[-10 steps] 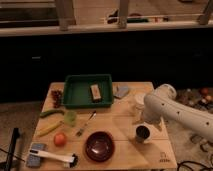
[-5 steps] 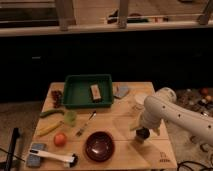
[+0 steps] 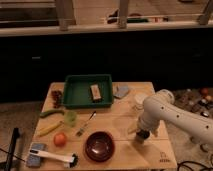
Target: Stack cups on top of each other
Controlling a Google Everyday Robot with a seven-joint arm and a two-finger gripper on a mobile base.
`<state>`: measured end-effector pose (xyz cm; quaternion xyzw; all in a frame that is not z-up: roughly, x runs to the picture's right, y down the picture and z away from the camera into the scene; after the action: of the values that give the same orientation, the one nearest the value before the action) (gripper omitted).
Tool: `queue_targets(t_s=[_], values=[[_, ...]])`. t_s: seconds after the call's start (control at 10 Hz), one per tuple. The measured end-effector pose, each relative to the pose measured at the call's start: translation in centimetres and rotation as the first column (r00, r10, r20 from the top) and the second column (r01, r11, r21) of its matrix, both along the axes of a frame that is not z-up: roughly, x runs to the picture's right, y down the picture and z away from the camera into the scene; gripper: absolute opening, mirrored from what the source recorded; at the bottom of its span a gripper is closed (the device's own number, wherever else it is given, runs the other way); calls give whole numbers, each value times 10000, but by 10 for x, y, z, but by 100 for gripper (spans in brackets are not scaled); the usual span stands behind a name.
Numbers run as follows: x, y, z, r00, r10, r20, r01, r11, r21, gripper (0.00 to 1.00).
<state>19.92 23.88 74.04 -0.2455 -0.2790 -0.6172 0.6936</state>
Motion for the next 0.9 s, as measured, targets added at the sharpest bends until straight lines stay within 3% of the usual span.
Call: queue_targets(t_s=[0.8, 0.9], values=[[-7, 11, 13, 9985, -266, 470, 290, 9983, -506, 80], [-7, 12, 14, 9984, -283, 479, 310, 9980, -553, 75]])
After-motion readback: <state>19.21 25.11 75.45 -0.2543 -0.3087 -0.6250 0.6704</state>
